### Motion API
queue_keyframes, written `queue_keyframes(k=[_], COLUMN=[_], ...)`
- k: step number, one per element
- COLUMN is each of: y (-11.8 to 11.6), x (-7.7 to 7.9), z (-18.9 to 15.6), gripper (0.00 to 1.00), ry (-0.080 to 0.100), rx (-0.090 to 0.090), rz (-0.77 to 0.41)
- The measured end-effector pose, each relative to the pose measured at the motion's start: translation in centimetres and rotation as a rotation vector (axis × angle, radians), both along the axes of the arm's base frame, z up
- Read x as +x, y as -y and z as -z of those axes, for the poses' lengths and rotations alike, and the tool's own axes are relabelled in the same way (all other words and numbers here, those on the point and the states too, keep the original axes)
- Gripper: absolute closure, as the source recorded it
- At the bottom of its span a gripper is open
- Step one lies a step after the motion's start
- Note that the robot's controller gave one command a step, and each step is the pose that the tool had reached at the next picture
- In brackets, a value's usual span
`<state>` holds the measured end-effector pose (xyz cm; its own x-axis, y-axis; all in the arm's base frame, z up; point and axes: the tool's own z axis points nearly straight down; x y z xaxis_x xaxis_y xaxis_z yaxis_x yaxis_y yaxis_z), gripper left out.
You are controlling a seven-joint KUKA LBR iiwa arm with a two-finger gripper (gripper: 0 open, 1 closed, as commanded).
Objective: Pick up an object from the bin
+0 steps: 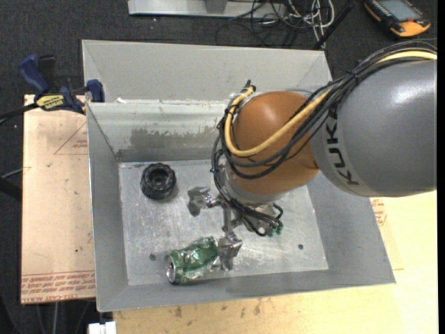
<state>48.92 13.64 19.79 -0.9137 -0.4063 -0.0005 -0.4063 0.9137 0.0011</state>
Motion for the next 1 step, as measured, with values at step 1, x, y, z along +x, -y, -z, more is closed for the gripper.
queue_keyframes(k=[1], y=[-5.94], x=[1.24], z=[11.43], gripper=[1.0], ry=[-0.002], rx=[-0.004], rz=[-0.132])
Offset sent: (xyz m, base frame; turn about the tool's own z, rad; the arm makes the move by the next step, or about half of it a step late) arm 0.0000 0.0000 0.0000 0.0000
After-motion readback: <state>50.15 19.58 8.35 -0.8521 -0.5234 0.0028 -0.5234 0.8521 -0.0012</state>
